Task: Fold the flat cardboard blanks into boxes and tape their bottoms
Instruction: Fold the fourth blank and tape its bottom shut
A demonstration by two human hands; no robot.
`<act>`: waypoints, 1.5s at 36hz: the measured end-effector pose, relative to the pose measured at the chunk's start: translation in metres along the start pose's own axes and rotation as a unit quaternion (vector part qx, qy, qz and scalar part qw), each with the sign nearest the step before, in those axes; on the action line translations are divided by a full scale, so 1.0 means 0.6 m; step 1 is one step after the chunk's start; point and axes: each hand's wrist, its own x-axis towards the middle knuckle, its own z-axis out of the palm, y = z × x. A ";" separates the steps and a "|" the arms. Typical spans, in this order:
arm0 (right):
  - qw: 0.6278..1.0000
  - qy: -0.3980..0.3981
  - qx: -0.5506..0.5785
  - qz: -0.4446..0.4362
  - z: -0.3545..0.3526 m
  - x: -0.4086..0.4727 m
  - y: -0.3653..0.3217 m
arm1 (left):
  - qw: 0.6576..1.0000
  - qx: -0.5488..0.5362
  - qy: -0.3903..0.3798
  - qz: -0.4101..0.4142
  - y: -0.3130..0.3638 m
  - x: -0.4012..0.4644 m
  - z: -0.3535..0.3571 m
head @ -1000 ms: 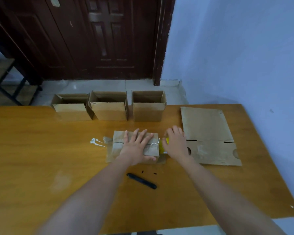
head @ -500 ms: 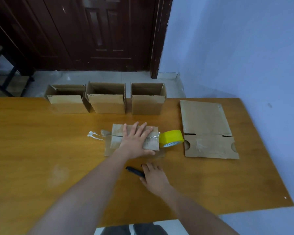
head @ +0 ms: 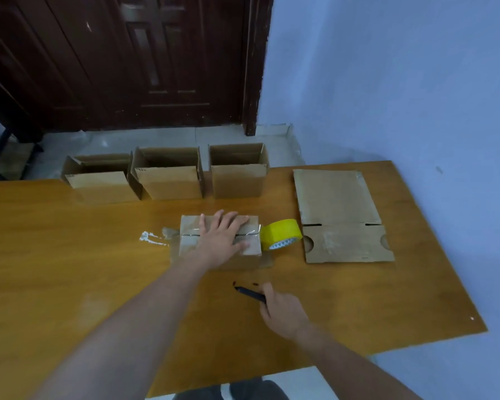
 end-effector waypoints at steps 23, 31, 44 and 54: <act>0.959 0.143 0.107 0.220 -0.098 0.001 0.030 | 0.957 0.176 -0.224 0.061 0.068 0.079 -0.067; 0.963 0.136 0.097 0.213 -0.099 0.031 0.007 | 0.957 0.177 -0.222 0.060 0.063 0.071 -0.067; 0.980 0.097 -0.024 0.172 -0.085 0.014 0.005 | 0.955 0.183 -0.223 0.060 0.065 0.063 -0.071; 0.974 0.056 0.084 0.201 -0.018 -0.015 -0.004 | 0.953 0.189 -0.232 0.056 0.070 0.066 -0.071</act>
